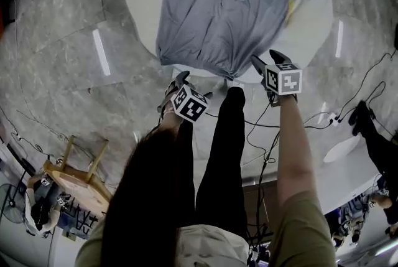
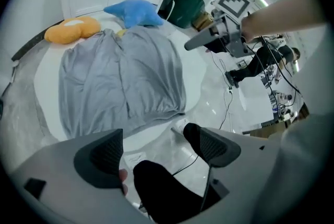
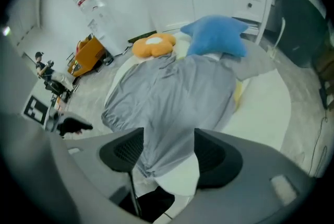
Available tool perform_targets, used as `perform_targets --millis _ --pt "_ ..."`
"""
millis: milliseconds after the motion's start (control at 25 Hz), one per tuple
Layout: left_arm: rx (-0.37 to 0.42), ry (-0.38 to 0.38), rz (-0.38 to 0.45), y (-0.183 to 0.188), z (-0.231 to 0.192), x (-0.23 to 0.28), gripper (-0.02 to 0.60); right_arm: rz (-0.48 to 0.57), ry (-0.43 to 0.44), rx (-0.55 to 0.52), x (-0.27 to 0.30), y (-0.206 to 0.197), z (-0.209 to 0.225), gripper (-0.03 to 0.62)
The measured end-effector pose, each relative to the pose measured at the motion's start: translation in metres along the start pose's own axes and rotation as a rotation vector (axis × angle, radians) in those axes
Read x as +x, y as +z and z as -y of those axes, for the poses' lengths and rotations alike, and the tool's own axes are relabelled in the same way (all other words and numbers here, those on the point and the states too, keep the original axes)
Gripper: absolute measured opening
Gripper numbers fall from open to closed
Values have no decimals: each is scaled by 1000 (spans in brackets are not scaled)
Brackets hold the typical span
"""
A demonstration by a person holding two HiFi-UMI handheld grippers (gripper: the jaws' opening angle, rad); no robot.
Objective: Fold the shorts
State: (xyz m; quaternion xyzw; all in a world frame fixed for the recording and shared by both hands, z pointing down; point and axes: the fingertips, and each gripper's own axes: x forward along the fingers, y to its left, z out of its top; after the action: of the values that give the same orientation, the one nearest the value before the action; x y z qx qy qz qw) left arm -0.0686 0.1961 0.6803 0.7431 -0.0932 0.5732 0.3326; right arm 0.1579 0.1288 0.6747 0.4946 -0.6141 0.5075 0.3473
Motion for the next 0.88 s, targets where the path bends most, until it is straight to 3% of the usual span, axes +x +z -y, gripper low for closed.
perform_targets --millis 320,480,640,880 --pt "-9 -4 40 52 67 57 442 141 -26 103 0 95 97 293" --pt "-44 5 39 59 83 93 442 177 -26 163 14 126 138 293" --pt "-70 26 37 63 87 125 442 194 -32 183 30 153 169 292" --pt "-26 48 -6 56 83 168 440 197 -47 190 65 176 188 290"
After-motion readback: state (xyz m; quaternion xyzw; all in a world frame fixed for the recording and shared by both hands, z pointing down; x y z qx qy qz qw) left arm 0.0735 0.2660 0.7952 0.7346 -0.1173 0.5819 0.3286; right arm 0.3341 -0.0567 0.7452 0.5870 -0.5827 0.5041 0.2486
